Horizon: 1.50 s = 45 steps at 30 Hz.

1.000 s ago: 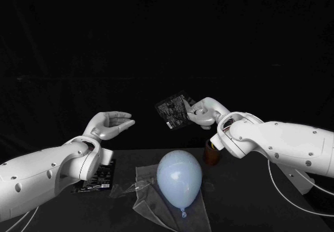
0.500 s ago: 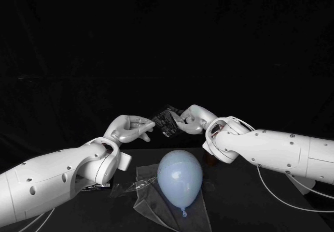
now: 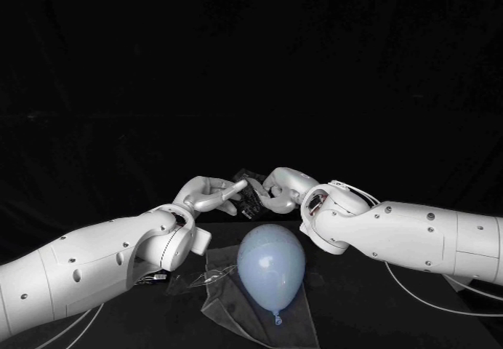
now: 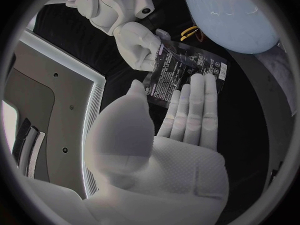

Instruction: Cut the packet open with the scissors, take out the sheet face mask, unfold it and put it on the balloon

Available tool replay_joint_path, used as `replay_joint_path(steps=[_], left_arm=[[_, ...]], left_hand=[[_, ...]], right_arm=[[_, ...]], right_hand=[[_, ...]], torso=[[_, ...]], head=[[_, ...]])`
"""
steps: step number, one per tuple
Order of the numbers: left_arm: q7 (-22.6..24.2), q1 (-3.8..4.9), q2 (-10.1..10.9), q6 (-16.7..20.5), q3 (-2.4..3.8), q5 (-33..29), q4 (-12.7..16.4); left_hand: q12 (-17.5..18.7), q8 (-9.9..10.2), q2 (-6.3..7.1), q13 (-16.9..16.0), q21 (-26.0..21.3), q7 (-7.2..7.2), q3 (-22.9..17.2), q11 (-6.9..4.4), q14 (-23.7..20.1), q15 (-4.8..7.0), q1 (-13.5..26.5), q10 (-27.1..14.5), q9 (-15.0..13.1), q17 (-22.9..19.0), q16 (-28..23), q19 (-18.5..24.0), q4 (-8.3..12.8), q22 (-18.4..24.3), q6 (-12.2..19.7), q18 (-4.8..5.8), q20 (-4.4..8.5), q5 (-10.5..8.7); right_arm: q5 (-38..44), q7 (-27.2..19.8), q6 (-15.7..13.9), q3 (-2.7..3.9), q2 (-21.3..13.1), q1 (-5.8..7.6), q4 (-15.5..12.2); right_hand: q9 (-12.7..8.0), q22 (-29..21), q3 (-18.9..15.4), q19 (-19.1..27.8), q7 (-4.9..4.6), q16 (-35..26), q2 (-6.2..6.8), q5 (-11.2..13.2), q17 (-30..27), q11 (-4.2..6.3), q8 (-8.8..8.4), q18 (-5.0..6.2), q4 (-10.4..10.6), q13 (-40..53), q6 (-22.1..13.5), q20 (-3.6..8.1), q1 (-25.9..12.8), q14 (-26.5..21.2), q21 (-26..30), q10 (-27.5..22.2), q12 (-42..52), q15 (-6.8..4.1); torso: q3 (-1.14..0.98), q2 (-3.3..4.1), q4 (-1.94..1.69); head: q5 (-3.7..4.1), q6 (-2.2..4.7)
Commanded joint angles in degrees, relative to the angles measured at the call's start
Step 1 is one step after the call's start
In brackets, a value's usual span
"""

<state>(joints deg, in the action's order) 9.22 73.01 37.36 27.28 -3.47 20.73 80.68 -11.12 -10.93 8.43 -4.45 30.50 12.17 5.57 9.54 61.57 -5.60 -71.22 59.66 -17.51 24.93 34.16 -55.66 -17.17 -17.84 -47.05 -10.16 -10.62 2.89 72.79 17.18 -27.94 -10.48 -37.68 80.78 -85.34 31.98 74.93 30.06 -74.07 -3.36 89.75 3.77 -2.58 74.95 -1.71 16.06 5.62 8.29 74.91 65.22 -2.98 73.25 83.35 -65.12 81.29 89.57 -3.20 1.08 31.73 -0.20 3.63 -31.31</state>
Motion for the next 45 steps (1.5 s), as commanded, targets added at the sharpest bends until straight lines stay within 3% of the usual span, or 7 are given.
replay_joint_path(steps=[1,9,17,23,31,37,45], left_arm=[[-5.3,0.08,-0.4,-4.5,0.06,-1.0,-0.4],[-10.8,0.09,-0.7,-7.9,0.05,0.3,0.0],[-12.7,0.09,-0.7,-7.8,0.05,0.7,0.3],[-14.1,0.1,-0.5,-6.5,0.06,1.4,0.4],[-16.3,0.1,0.2,-4.6,0.06,5.4,0.6],[-17.6,0.1,0.5,-3.2,0.07,9.0,0.9],[-19.9,0.1,0.2,-2.3,0.07,12.0,0.9]], left_hand=[[0.1,0.1,1.7,0.0,-0.4,1.67,0.8,0.19,-0.9,-0.26,0.7,-0.5,0.2,0.1,-0.6,0.8,0.0,0.1,0.2,0.34,-0.26,0.08],[-1.3,-1.2,4.28,-0.4,-0.6,1.02,2.9,-0.35,-1.4,-0.01,4.6,1.1,-0.3,0.2,-1.8,1.5,-0.2,0.3,-1.8,-0.12,-0.74,0.19],[-2.6,-2.8,4.07,-0.8,-0.5,0.16,2.7,-1.14,-0.6,0.59,6.3,3.0,-0.8,0.4,-2.3,1.2,-0.1,0.3,-3.5,-0.29,-0.63,0.16],[-5.7,-6.3,0.83,-2.1,0.8,-2.12,0.5,-3.28,3.1,2.53,10.1,7.9,-2.1,1.5,-1.7,-0.7,0.0,-0.1,-7.3,-0.41,0.3,0.06],[-8.9,-10.6,2.55,-3.8,3.8,-4.1,1.6,-5.27,7.4,4.44,14.3,11.7,-3.6,3.9,1.0,-3.0,-0.1,-1.7,-9.4,-0.38,1.83,0.21],[-9.9,-12.1,3.53,-4.5,5.1,-4.41,2.2,-5.61,7.6,4.77,15.3,11.9,-4.1,4.9,2.1,-3.0,-0.1,-2.6,-9.0,-0.25,2.25,0.28],[-16.6,-19.9,1.21,-8.8,12.0,-6.34,-0.8,-7.48,8.8,6.56,14.5,13.4,-7.2,9.6,9.9,-1.9,0.0,-7.4,-8.8,-0.16,3.38,0.25]], right_arm=[[4.5,2.0,1.6,0.05,0.1,-0.06,-1.0],[5.9,2.9,2.3,0.06,0.3,-0.21,-1.5],[6.6,3.4,3.8,0.06,1.1,-0.54,-1.1],[7.6,4.8,4.5,0.06,1.7,-0.8,-0.2],[12.8,8.4,6.7,0.06,2.3,-0.98,0.9],[17.4,11.9,9.8,0.07,3.5,-1.11,1.9],[21.3,13.9,10.3,0.07,5.0,-1.39,2.6]], right_hand=[[0.1,1.9,5.1,-0.4,0.6,0.2,-0.64,-0.3,15.0,3.15,0.29,0.03,-4.9,14.8,0.4,-0.01,-0.1,6.6,-0.3,8.6,0.0,-1.14],[0.1,2.1,5.2,-0.6,0.61,0.2,-0.62,-0.3,15.0,3.15,0.33,-0.03,-4.9,14.7,0.4,-0.02,-0.2,6.6,-0.5,8.6,0.0,-1.14],[0.1,2.1,5.4,-0.7,0.62,0.2,-0.54,-0.3,15.0,3.16,0.38,-0.06,-5.0,14.7,0.4,-0.04,-0.3,6.6,-0.6,8.6,-0.1,-1.14],[0.1,2.2,5.8,-0.8,0.64,0.2,-0.45,-0.3,15.0,3.17,0.47,-0.08,-5.2,14.8,0.4,-0.06,-0.4,6.6,-0.7,8.6,0.0,-1.14],[0.2,2.6,6.2,-1.3,0.66,0.2,-0.22,-0.4,15.0,3.19,0.63,-0.25,-5.6,14.9,0.4,-0.1,-0.6,6.6,-1.4,8.6,0.1,-1.15],[0.3,2.9,6.6,-1.6,0.67,0.2,-0.05,-0.4,15.0,3.2,0.73,-0.33,-5.9,14.8,0.4,-0.13,-0.8,6.6,-1.8,8.6,0.0,-1.15],[0.3,3.0,6.9,-1.7,0.67,0.2,0.03,-0.4,15.0,3.2,0.82,-0.39,-6.1,14.8,0.4,-0.16,-0.9,6.6,-2.0,8.6,0.0,-1.13]], torso=[[0.02,-0.04,-0.11],[0.09,0.02,-0.16],[0.11,0.06,-0.15],[0.08,0.0,-0.16],[0.08,-0.02,-0.06],[0.05,-0.04,-0.14],[0.06,-0.03,-0.11]], head=[[0.18,-0.18],[0.29,-0.54],[0.31,-0.65],[0.32,-0.69],[0.17,-0.97],[0.2,-1.08],[0.25,-1.27]])
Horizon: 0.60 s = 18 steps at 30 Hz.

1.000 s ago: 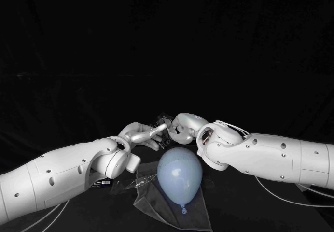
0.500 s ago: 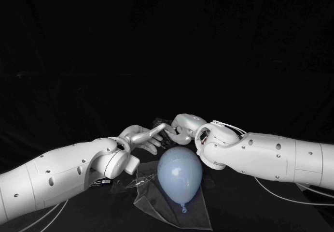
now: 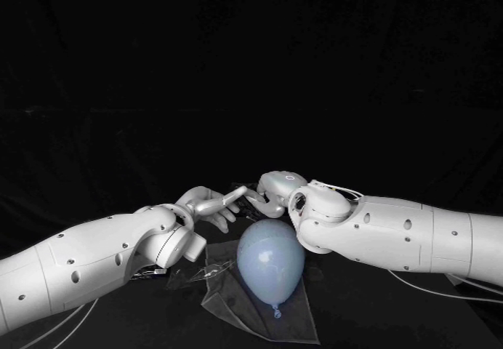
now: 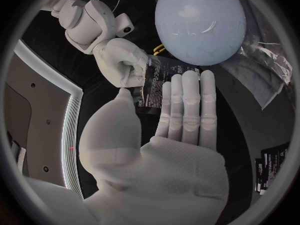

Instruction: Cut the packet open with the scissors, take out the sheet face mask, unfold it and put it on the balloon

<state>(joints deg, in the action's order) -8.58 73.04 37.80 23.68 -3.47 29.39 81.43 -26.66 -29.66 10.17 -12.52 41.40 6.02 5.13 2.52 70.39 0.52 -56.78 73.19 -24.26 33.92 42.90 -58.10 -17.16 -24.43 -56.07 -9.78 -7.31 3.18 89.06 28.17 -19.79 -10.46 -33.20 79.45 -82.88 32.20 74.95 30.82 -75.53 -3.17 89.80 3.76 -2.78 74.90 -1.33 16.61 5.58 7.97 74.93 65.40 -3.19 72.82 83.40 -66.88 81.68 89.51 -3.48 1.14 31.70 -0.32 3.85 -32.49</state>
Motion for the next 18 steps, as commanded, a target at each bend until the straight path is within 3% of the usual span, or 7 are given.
replay_joint_path(steps=[1,5,9,13,18], left_arm=[[-2.3,0.07,-0.3,1.2,0.07,3.5,0.1],[-2.8,0.07,-0.6,1.2,0.07,4.1,0.2],[-3.9,0.07,-0.8,1.3,0.07,5.5,0.3],[-4.9,0.08,-0.9,1.1,0.07,5.9,0.2],[-5.7,0.07,-1.1,0.8,0.07,6.1,0.1]], left_hand=[[-1.6,-1.8,-0.7,-1.1,1.7,-0.25,-0.5,-0.57,-0.1,0.51,0.0,-0.3,-0.7,0.9,1.7,0.8,-0.1,-1.3,0.4,-0.54,0.11,-0.05],[-2.7,-3.3,-0.84,-2.0,3.1,-0.28,-0.8,-0.55,-0.8,0.52,-0.3,-1.1,-1.2,1.4,2.7,1.8,0.0,-2.3,1.3,-0.52,0.12,-0.06],[-2.9,-3.8,-1.09,-2.4,3.4,0.46,-1.1,0.19,-2.9,-0.2,-2.4,-3.4,-1.1,1.3,2.4,3.7,0.0,-2.8,3.4,-0.4,-0.25,-0.13],[-4.3,-5.4,-2.87,-3.2,4.5,-0.03,-2.4,-0.28,-2.1,0.22,-3.8,-2.7,-1.4,1.6,3.7,3.9,0.1,-3.6,3.0,-0.6,-0.33,-0.18],[-6.2,-7.5,-3.84,-4.2,6.5,-0.85,-4.6,-1.07,-0.9,0.96,-4.3,-1.8,-1.7,2.1,5.4,3.8,0.1,-4.8,2.4,-0.68,-0.09,-0.21]], right_arm=[[5.4,3.0,2.2,0.06,0.7,-0.09,0.3],[6.4,3.3,2.8,0.06,1.4,-0.2,0.6],[7.4,3.5,3.5,0.06,1.8,-0.26,0.3],[7.8,3.6,3.8,0.06,1.8,-0.29,0.0],[7.9,3.7,4.2,0.06,1.9,-0.34,-0.1]], right_hand=[[0.1,3.1,6.3,-0.3,0.49,0.2,0.07,-0.3,15.1,2.82,0.3,-0.38,-5.9,14.7,0.2,0.04,-0.5,6.6,-0.4,8.2,0.0,-0.85],[0.1,3.1,7.1,-0.4,0.46,0.2,0.25,-0.7,15.1,2.8,0.43,-0.36,-6.3,14.7,0.2,-0.01,-0.7,6.6,-0.3,8.2,0.0,-0.83],[0.1,3.1,7.3,-0.4,0.45,0.2,0.36,-0.9,15.1,2.79,0.5,-0.37,-6.5,14.7,0.2,-0.03,-0.9,6.6,-0.3,8.2,0.0,-0.82],[0.1,3.2,7.4,-0.4,0.44,0.2,0.39,-1.0,15.1,2.78,0.52,-0.38,-6.6,14.6,0.3,-0.04,-1.0,6.6,-0.4,8.2,-0.1,-0.81],[0.1,3.2,7.4,-0.4,0.44,0.2,0.39,-1.0,15.1,2.78,0.52,-0.38,-6.6,14.6,0.3,-0.04,-1.0,6.6,-0.4,8.2,-0.1,-0.81]], torso=[[0.0,0.0,0.01],[-0.01,-0.02,0.02],[0.0,0.03,0.07],[-0.01,0.0,0.06],[-0.02,0.0,0.04]], head=[[0.04,-0.08],[0.12,-0.28],[0.13,-0.25],[0.12,-0.28],[0.05,-0.23]])
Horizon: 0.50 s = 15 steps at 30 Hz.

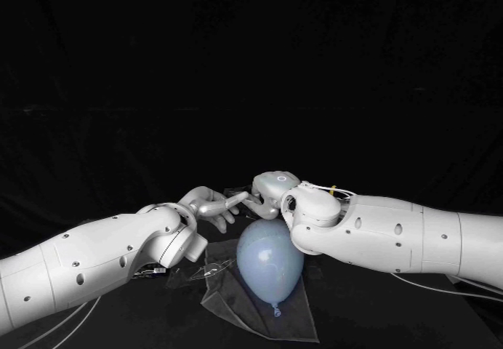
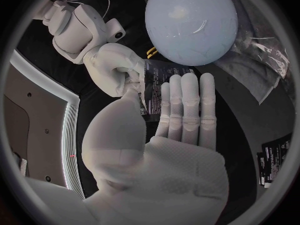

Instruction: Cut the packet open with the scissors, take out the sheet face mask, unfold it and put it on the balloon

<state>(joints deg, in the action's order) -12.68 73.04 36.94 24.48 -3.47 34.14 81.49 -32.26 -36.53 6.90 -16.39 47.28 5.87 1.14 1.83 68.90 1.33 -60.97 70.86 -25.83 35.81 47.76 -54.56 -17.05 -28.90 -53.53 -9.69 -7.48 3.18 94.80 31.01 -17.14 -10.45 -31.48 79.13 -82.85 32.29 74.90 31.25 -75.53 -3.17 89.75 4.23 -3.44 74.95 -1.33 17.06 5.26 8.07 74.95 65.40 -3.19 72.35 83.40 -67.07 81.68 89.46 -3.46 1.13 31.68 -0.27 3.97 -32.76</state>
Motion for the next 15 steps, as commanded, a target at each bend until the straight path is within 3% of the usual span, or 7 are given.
replay_joint_path(steps=[1,8,11,13,15], left_arm=[[-1.7,0.07,-0.2,-0.1,0.07,1.4,0.1],[-2.2,0.07,-0.2,-0.1,0.07,0.7,0.0],[-2.3,0.07,-0.2,0.0,0.07,0.4,-0.1],[-2.4,0.07,-0.2,-0.1,0.07,0.2,-0.2],[-2.5,0.08,-0.3,-0.2,0.07,0.1,-0.2]], left_hand=[[-0.8,-0.9,-0.75,-0.5,1.0,-0.8,-1.1,-0.48,0.7,0.26,-0.2,0.5,-0.1,0.2,0.8,0.3,0.0,-0.6,-0.2,-0.76,0.13,-0.21],[-1.9,-2.2,-3.89,-1.2,2.6,-1.18,-5.9,-0.84,0.7,0.59,-2.8,0.2,0.2,0.3,1.9,1.0,0.2,-1.7,0.4,-0.73,0.35,-0.26],[-2.0,-2.3,-4.4,-1.2,2.8,-1.16,-6.8,-0.82,0.5,0.57,-3.5,0.0,0.3,0.3,1.9,1.3,0.2,-1.9,0.7,-0.72,0.35,-0.27],[-2.0,-2.3,-5.71,-1.3,3.0,-1.18,-8.4,-0.83,0.4,0.58,-4.9,-0.3,0.6,0.2,1.9,1.5,0.3,-2.0,1.0,-0.72,0.33,-0.25],[-2.0,-2.3,-5.77,-1.3,3.1,-1.12,-8.9,-0.79,0.3,0.54,-5.3,-0.4,0.7,0.1,1.9,1.7,0.3,-2.1,1.2,-0.72,0.31,-0.27]], right_arm=[[2.2,0.9,1.6,0.05,0.2,-0.03,-0.2],[2.2,0.9,1.9,0.05,0.1,-0.11,-0.7],[2.2,0.9,1.9,0.05,-0.1,-0.15,-1.1],[2.2,0.9,2.0,0.05,-0.2,-0.18,-1.4],[2.2,0.9,2.0,0.05,-0.3,-0.21,-1.7]], right_hand=[[0.1,3.2,7.1,-0.4,0.44,0.3,-0.06,-0.4,15.0,2.78,0.09,-0.06,-6.7,14.5,0.2,-0.04,-0.6,6.6,-0.2,8.2,-0.1,-0.82],[0.1,3.2,7.2,-0.4,0.44,0.3,-0.05,-0.4,15.0,2.77,0.1,-0.04,-6.7,14.6,0.2,-0.04,-0.6,6.6,-0.1,8.2,-0.1,-0.82],[0.1,3.2,7.2,-0.4,0.44,0.3,-0.05,-0.4,15.0,2.77,0.1,-0.04,-6.7,14.6,0.2,-0.04,-0.6,6.6,-0.1,8.2,-0.1,-0.82],[0.1,3.2,7.2,-0.4,0.44,0.3,-0.05,-0.4,15.0,2.77,0.1,-0.04,-6.7,14.6,0.2,-0.04,-0.6,6.6,-0.1,8.2,-0.1,-0.82],[0.1,3.3,7.2,-0.5,0.43,0.3,-0.06,-0.4,15.0,2.77,0.11,-0.08,-6.7,14.5,0.3,-0.05,-0.7,6.6,-0.3,8.1,-0.2,-0.81]], torso=[[-0.01,0.01,0.0],[0.01,0.04,-0.02],[0.0,0.04,0.01],[0.01,0.03,0.0],[0.01,0.01,0.0]], head=[[-0.09,0.05],[-0.08,0.03],[-0.11,-0.01],[-0.12,-0.11],[-0.12,-0.14]])
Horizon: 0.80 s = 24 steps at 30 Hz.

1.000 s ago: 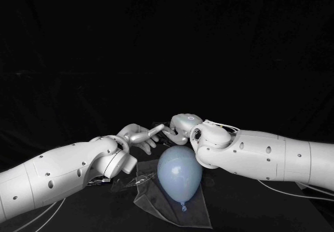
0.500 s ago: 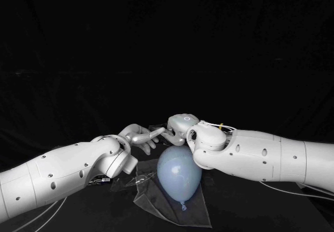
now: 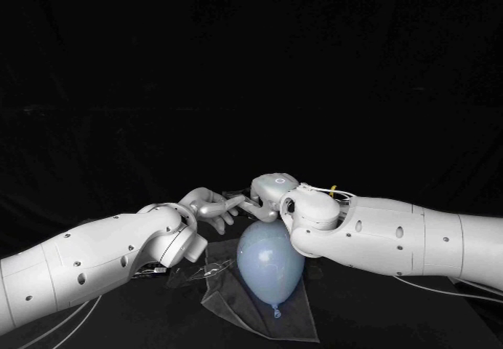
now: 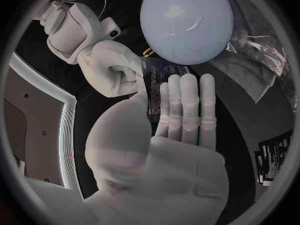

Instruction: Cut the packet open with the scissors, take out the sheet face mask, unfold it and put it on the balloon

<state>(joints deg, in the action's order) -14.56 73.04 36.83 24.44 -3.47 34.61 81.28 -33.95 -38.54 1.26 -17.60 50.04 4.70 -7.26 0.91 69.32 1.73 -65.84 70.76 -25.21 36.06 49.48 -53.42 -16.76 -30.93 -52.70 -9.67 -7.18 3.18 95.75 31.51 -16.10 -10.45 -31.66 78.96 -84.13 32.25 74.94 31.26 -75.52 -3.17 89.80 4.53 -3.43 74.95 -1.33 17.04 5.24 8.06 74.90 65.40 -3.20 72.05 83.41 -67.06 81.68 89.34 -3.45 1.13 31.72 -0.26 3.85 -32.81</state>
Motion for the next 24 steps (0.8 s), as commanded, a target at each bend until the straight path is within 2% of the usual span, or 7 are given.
replay_joint_path(steps=[1,12,15,19,21,22,24], left_arm=[[-0.7,0.07,-0.2,-0.2,0.07,-0.4,0.0],[-1.2,0.08,0.0,-0.8,0.07,-0.5,0.1],[-1.2,0.09,0.2,-0.9,0.07,-0.6,0.4],[-1.2,0.09,0.3,-0.7,0.07,-0.9,0.7],[-1.1,0.09,0.3,-0.5,0.07,-1.2,0.7],[-1.0,0.09,0.3,-0.4,0.07,-1.4,0.7],[-0.9,0.09,0.3,-0.2,0.06,-1.7,0.6]], left_hand=[[-0.3,-0.3,-0.06,-0.1,0.4,0.07,-0.9,0.15,-0.2,0.11,-0.7,-0.4,0.2,-0.2,0.2,0.6,0.0,-0.1,0.4,-0.74,0.0,-0.26],[-0.4,-0.4,-0.26,-0.1,0.9,0.0,-4.2,0.09,-0.3,0.15,-2.5,-0.6,1.0,-0.5,0.3,1.1,0.0,-0.5,0.6,-0.77,-0.06,-0.25],[-0.1,-0.3,0.58,0.0,1.1,0.06,-7.3,0.16,-0.4,0.12,-3.1,-0.9,1.6,-0.8,0.1,1.4,-0.1,-0.6,0.8,-0.77,-0.11,-0.23],[2.0,0.7,3.67,1.2,0.8,0.68,-19.9,0.75,-1.6,-0.36,-5.8,-2.2,3.3,-2.0,-1.5,2.3,0.0,-0.3,1.9,-0.77,-0.35,-0.25],[3.4,0.9,5.75,2.0,0.4,1.26,-27.4,1.08,-2.2,-0.71,-7.2,-2.7,3.9,-2.7,-2.6,2.7,0.9,-0.1,2.4,-0.77,-0.46,-0.22],[4.7,1.1,7.55,2.7,0.1,1.8,-32.7,1.63,-2.8,-1.27,-7.8,-3.0,4.1,-3.4,-3.8,3.1,1.8,0.2,2.9,-0.76,-0.56,-0.3],[5.2,0.8,8.49,3.1,0.1,1.87,-36.4,1.67,-2.5,-1.33,-7.6,-2.4,4.1,-3.7,-4.2,3.0,2.8,0.2,2.9,-0.8,-0.58,-0.39]], right_arm=[[1.3,0.4,1.0,0.05,-0.1,-0.06,-0.5],[1.3,0.5,1.2,0.05,-0.1,-0.13,-0.5],[1.3,0.5,1.2,0.05,-0.1,-0.13,-0.4],[1.3,0.5,1.0,0.05,-0.1,-0.14,-0.4],[1.2,0.5,0.9,0.05,-0.2,-0.15,-0.5],[1.1,0.5,0.9,0.05,-0.2,-0.16,-0.6],[0.8,0.4,0.9,0.05,-0.3,-0.19,-0.7]], right_hand=[[0.1,3.2,7.2,-0.5,0.43,0.2,-0.36,-0.4,15.1,2.77,0.14,-0.06,-6.7,14.6,0.2,-0.05,-0.4,6.6,-0.3,8.1,0.0,-0.82],[0.1,3.2,7.3,-0.5,0.43,0.2,-0.36,-0.4,15.1,2.76,0.16,-0.06,-6.8,14.5,0.2,-0.05,-0.4,6.6,-0.3,8.1,-0.1,-0.82],[0.1,3.2,7.3,-0.5,0.43,0.2,-0.36,-0.4,15.1,2.76,0.16,-0.06,-6.8,14.5,0.2,-0.05,-0.4,6.6,-0.3,8.1,-0.1,-0.82],[0.1,3.3,7.4,-0.5,0.42,0.2,-0.36,-0.4,15.1,2.76,0.17,-0.07,-6.8,14.5,0.2,-0.05,-0.5,6.6,-0.3,8.1,-0.1,-0.82],[0.1,3.3,7.4,-0.5,0.42,0.2,-0.36,-0.4,15.1,2.76,0.17,-0.07,-6.8,14.5,0.2,-0.06,-0.5,6.6,-0.3,8.1,-0.1,-0.81],[0.1,3.3,7.4,-0.6,0.41,0.2,-0.34,-0.3,15.1,2.75,0.19,-0.07,-6.8,14.5,0.2,-0.07,-0.6,6.6,-0.3,8.1,-0.1,-0.81],[0.1,3.3,7.5,-0.6,0.4,0.2,-0.33,-0.2,15.1,2.75,0.21,-0.07,-6.8,14.5,0.2,-0.07,-0.8,6.6,-0.3,8.1,-0.1,-0.8]], torso=[[0.02,-0.03,-0.01],[0.03,0.0,-0.02],[0.02,0.01,-0.05],[0.01,-0.01,-0.07],[0.02,-0.03,-0.06],[0.01,-0.03,-0.05],[0.02,-0.02,-0.03]], head=[[0.0,-0.09],[-0.02,-0.19],[-0.02,-0.21],[-0.16,-0.27],[-0.22,-0.36],[-0.24,-0.37],[-0.3,-0.39]])
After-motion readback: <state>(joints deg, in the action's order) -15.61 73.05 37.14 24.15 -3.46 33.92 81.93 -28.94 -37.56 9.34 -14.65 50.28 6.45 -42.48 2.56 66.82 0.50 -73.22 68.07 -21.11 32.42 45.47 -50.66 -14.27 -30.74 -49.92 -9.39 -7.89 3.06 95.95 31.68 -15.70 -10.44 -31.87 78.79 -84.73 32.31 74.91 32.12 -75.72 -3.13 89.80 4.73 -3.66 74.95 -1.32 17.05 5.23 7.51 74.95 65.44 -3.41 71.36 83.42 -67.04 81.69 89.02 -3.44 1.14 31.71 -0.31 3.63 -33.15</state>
